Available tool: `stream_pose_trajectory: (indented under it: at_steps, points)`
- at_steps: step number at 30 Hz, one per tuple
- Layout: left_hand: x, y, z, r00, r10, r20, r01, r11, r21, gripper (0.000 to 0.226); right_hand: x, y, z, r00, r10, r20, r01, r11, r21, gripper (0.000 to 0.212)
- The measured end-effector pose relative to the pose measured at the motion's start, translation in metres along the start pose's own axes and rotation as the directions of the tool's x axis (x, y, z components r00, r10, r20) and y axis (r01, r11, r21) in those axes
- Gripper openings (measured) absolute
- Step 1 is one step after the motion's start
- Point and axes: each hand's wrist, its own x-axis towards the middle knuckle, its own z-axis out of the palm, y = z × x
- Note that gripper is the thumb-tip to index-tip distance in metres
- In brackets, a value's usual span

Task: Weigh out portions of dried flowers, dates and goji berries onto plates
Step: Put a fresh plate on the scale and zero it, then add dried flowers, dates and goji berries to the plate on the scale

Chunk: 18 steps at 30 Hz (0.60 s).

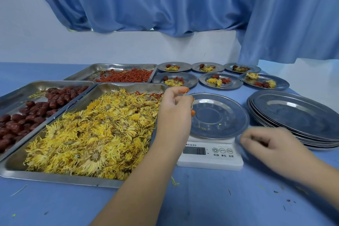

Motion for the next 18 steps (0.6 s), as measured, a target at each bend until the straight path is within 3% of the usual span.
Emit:
stream_pose_trajectory:
  at_steps: [3,6,14,18]
  points:
    - [0.002,0.000,-0.001,1.000,0.009,0.008,-0.009,1.000,0.003,0.020,0.007,0.011,-0.009,0.965,0.234,-0.120,-0.234,0.972,0.014,0.021]
    - [0.001,0.001,0.001,1.000,0.006,0.019,-0.006,1.000,0.010,0.020,0.012,0.014,-0.007,0.944,0.307,-0.118,-0.319,0.942,-0.100,0.023]
    - [-0.012,0.009,0.007,0.998,0.037,0.048,-0.039,0.999,0.031,0.021,0.009,0.001,-0.001,0.986,0.166,-0.030,-0.169,0.972,-0.163,0.027]
    - [-0.013,0.006,0.006,0.996,0.055,0.065,-0.059,0.996,0.064,0.023,0.008,-0.012,-0.009,0.986,0.088,-0.140,-0.104,0.989,-0.108,0.033]
